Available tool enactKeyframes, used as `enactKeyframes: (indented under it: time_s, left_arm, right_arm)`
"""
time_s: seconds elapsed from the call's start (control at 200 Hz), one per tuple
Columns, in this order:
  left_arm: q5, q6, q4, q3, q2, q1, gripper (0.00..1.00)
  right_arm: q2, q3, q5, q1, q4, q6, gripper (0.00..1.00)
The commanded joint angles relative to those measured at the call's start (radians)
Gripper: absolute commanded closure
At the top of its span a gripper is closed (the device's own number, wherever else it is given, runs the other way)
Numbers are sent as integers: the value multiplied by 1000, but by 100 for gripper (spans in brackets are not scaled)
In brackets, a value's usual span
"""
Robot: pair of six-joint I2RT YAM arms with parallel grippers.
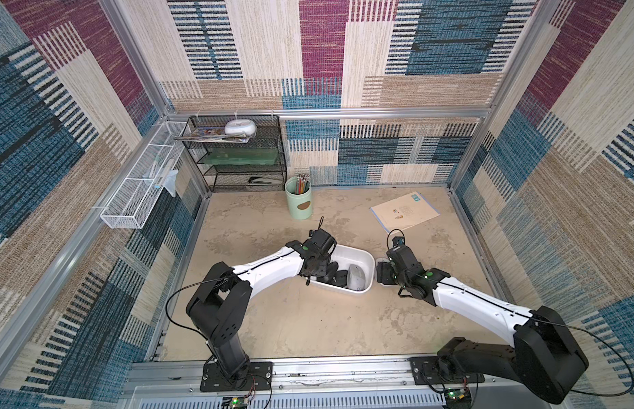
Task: Take out the mouse from the storage box
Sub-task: Pick up the mouse from the storage box, then place the mouse at the center of the board.
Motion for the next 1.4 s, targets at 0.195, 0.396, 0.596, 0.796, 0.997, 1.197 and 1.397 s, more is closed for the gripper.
enactKeyframes:
  time_s: [0.195, 0.396, 0.596, 0.796, 0.997, 1.197, 1.397]
  left_arm:
    - [-60, 51, -78, 58, -118, -2, 79]
    - [-233, 95, -168, 91, -180, 4, 78]
    - [-380, 113, -211, 106, -157, 45, 78]
    - [-381, 110, -217, 111, -84, 139, 79]
    - [-367, 126, -221, 129, 18, 199, 79]
    - [-404, 134, -245, 144, 100, 229, 79]
    - [-417, 147, -262, 173, 165, 230, 76]
  right_arm:
    - [-15, 11, 4, 2, 2, -11, 21]
    - [-19, 13, 1, 1, 1, -13, 21]
    - [-21, 7, -8, 2, 7, -11, 21]
    - [-36, -6, -12, 2, 12, -12, 21]
    - [-54, -20, -13, 1, 10, -11, 21]
    - [-63, -34, -13, 2, 17, -10, 21]
    - [-69, -39, -13, 2, 20, -11, 21]
